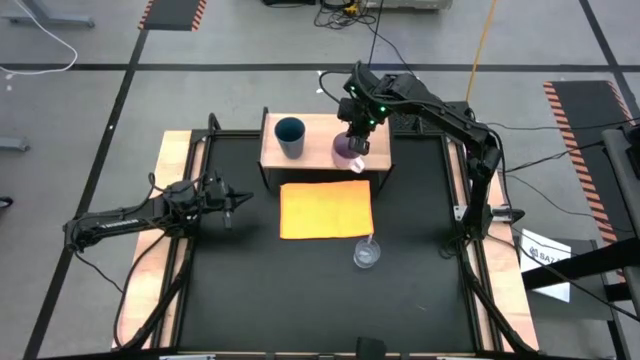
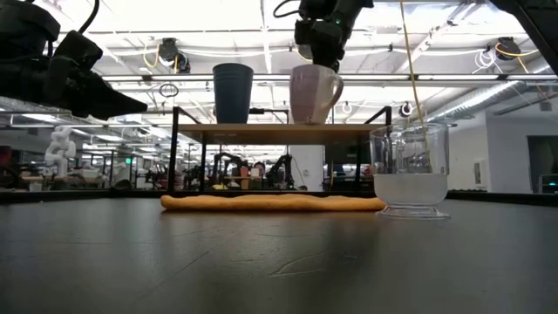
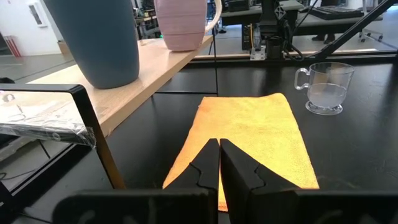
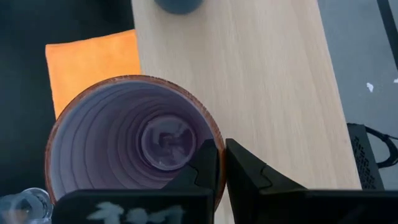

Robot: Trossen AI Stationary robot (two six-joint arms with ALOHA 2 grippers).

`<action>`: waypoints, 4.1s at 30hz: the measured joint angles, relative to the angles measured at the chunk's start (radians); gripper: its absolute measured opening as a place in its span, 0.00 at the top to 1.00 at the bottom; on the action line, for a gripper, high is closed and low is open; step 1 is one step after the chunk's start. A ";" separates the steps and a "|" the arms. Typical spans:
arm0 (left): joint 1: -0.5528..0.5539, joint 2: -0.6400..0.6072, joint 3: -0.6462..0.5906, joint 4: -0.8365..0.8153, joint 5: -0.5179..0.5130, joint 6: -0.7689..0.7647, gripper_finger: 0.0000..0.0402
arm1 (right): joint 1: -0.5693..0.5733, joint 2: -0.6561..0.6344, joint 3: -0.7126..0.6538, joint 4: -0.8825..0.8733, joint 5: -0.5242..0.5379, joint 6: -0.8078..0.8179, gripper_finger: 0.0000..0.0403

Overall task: Stack small to large cups/mugs on shelf
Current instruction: Put the purple mug on the shelf

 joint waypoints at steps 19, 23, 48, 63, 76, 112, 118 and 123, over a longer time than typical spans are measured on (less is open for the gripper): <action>0.000 0.000 0.000 0.000 0.000 0.026 0.96 | -0.016 0.016 -0.005 0.033 0.001 -0.024 0.98; 0.000 0.000 0.000 0.000 0.000 0.026 0.96 | -0.016 0.017 -0.005 0.037 0.005 -0.029 0.98; 0.000 0.000 0.000 0.000 0.000 0.026 0.96 | -0.016 0.018 -0.006 0.058 0.061 -0.034 0.98; 0.000 0.000 0.000 0.000 0.000 0.021 0.96 | -0.016 0.020 -0.006 0.089 0.069 -0.032 0.98; 0.000 0.000 0.000 0.000 0.001 0.026 0.96 | -0.014 0.019 -0.005 0.047 0.064 -0.042 0.98; 0.000 0.000 0.000 0.000 0.001 0.022 0.96 | -0.007 0.019 -0.006 0.069 0.060 -0.024 0.93; 0.000 0.000 0.000 -0.001 0.002 0.022 0.96 | -0.007 0.019 -0.006 0.081 0.056 -0.016 0.93; 0.000 0.000 0.000 -0.001 0.002 0.022 0.96 | -0.007 0.019 -0.006 0.092 0.055 -0.015 0.93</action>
